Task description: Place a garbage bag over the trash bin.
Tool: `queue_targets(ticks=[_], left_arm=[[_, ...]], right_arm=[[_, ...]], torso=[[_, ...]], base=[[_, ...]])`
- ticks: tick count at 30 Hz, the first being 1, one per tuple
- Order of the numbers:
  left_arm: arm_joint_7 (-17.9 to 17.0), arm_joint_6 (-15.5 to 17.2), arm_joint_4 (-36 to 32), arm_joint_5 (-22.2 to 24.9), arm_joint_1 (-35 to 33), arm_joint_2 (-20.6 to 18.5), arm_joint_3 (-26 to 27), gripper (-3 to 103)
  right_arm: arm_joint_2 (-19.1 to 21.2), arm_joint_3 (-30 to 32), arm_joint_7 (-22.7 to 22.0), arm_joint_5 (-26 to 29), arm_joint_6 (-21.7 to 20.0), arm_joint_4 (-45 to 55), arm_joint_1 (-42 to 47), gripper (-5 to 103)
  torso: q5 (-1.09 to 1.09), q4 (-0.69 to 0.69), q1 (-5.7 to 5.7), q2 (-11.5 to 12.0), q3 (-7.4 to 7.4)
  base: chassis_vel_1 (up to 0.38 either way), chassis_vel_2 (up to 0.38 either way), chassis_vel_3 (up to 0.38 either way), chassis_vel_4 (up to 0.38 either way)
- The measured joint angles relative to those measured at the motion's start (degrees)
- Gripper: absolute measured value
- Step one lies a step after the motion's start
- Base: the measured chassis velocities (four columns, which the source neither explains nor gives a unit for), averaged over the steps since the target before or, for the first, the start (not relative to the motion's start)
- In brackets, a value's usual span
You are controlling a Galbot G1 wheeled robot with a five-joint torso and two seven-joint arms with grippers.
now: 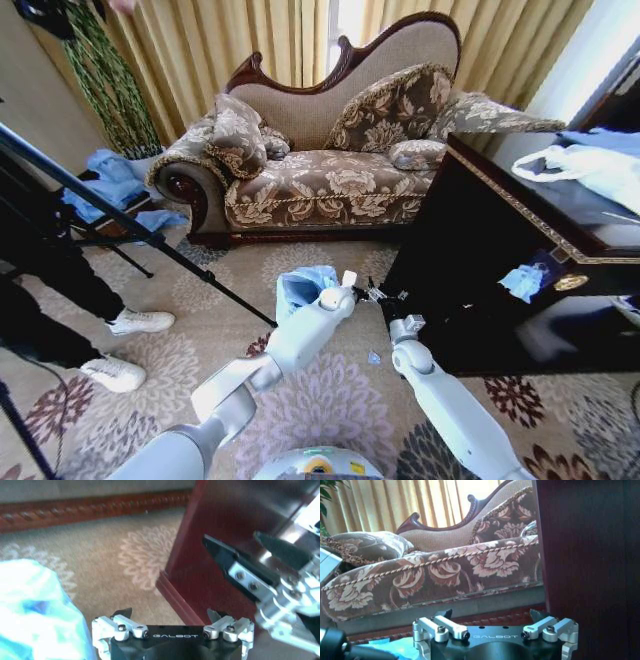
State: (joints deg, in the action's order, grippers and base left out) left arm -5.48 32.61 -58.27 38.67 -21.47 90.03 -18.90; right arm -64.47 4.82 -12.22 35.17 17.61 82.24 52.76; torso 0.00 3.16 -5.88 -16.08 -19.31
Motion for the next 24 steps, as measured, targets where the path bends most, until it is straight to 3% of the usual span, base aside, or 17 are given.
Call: queue_targets(ticks=[3, 11, 16, 24], left_arm=[[0.37, 1.10, -0.78, 0.69, -0.19, -0.11, 0.00, 100], [2.15, 8.50, -6.41, 4.44, -0.05, -2.19, -1.68, 100], [-0.33, 9.88, -12.48, 8.58, -1.63, -5.78, -4.38, 100], [-8.37, 9.88, -22.06, 12.87, -5.35, -12.18, -6.14, 100]], right_arm=[[-0.04, 0.13, 0.23, -0.07, 0.19, -0.38, 0.09, 100], [-0.31, 0.32, 0.84, -0.04, 0.45, -1.18, -0.43, 100], [-0.69, 0.70, 1.55, 0.01, 0.78, -1.88, -0.52, 100], [-1.43, 1.44, 2.43, -0.21, 1.59, -2.66, -0.15, 100]], torso=[[0.00, 0.00, 0.00, 0.00, 0.00], [0.00, -0.01, 0.00, 0.00, 0.00], [0.00, -0.01, 0.00, 0.00, 0.00], [0.00, -0.02, 0.00, 0.00, 0.00]], base=[[0.000, 0.000, 0.000, 0.000], [0.000, 0.000, 0.000, 0.000], [0.000, 0.000, 0.000, 0.000], [0.000, 0.000, 0.000, 0.000]])
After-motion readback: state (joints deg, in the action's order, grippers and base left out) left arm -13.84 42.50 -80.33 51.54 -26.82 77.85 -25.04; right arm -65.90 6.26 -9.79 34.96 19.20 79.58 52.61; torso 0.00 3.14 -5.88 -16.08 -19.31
